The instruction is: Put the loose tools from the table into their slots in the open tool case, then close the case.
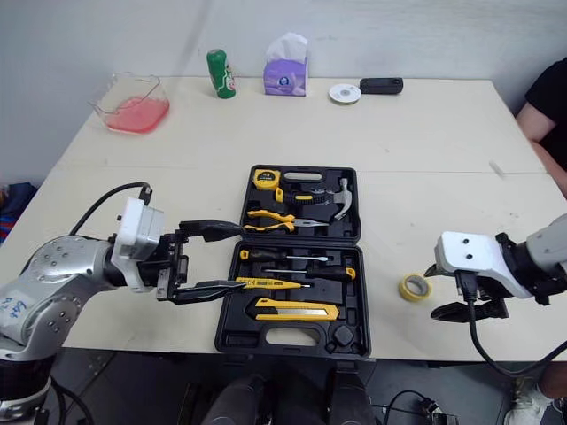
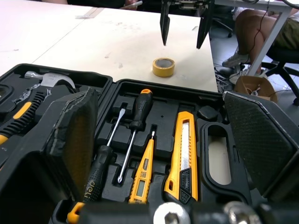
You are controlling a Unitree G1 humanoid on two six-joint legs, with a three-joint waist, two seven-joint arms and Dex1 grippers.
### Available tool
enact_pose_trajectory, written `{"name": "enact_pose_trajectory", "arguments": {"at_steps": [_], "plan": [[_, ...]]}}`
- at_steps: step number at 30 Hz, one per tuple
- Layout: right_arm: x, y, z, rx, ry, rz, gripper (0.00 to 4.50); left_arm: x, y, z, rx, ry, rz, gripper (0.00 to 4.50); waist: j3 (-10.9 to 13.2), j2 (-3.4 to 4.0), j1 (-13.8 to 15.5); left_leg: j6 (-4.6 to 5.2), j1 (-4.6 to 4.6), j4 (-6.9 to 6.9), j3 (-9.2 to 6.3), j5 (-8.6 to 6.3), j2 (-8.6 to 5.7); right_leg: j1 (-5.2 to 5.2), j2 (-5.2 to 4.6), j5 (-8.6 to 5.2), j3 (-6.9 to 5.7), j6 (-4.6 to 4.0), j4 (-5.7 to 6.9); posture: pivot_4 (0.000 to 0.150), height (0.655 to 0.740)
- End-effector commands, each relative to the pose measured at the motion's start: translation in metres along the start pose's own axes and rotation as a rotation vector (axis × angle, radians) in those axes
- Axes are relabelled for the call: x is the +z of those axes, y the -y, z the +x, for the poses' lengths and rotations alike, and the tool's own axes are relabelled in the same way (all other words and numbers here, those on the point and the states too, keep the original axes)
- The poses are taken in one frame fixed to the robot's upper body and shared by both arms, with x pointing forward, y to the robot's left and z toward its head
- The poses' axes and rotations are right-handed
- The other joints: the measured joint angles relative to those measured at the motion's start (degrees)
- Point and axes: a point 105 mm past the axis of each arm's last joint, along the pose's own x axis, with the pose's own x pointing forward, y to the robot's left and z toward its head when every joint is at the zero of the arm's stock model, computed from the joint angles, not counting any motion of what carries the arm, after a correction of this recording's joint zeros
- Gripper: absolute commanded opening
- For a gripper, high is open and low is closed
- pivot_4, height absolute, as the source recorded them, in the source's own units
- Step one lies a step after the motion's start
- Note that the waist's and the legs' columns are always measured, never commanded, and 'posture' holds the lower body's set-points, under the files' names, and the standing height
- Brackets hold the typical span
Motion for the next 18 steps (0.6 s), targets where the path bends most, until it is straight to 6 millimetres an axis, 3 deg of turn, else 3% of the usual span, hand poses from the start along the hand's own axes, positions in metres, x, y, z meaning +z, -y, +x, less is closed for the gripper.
{"name": "enact_pose_trajectory", "arguments": {"at_steps": [1,18], "plan": [[0.014,-0.006,-0.003,-0.003,-0.005,-0.051,3.77,0.006,0.000,0.003,-0.024,0.018,0.049,4.50,0.01,-0.01,0.00,0.00,0.00,0.00,0.00,0.00,0.01,0.00,0.00,0.00,0.00,0.00,0.00,0.150,0.7400],[-0.006,0.002,0.031,-0.052,-0.151,-0.054,3.77,0.007,0.007,0.002,-0.050,-0.013,0.046,4.50,0.01,-0.02,-0.06,0.00,-0.01,0.00,0.00,0.00,-0.02,-0.01,-0.01,0.00,0.01,0.00,-0.01,0.150,0.7400]]}}
